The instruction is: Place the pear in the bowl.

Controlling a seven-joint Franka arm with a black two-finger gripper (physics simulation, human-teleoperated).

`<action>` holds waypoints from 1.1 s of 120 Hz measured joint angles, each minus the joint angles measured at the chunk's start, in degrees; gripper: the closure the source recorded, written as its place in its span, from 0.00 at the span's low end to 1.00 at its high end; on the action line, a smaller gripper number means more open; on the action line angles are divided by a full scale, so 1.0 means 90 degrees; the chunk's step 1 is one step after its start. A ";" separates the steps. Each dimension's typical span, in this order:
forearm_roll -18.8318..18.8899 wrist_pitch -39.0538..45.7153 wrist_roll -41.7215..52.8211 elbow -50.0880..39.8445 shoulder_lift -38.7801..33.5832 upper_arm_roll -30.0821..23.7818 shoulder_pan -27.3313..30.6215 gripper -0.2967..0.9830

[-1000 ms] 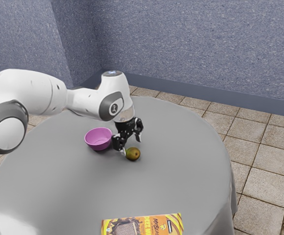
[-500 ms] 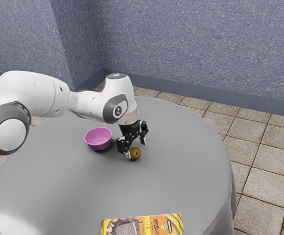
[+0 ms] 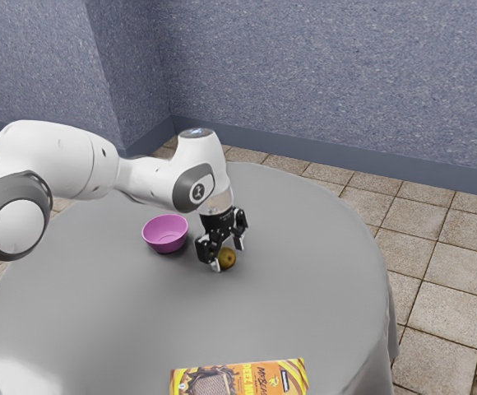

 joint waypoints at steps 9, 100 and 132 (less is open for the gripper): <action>-0.0001 0.0022 -0.0005 -0.0042 -0.0029 0.0000 0.0000 0.32; -0.0005 0.0014 -0.0001 -0.0126 -0.0165 0.0019 0.0005 0.52; 0.0010 -0.0382 -0.0014 -0.0154 -0.0843 0.0027 0.0008 0.56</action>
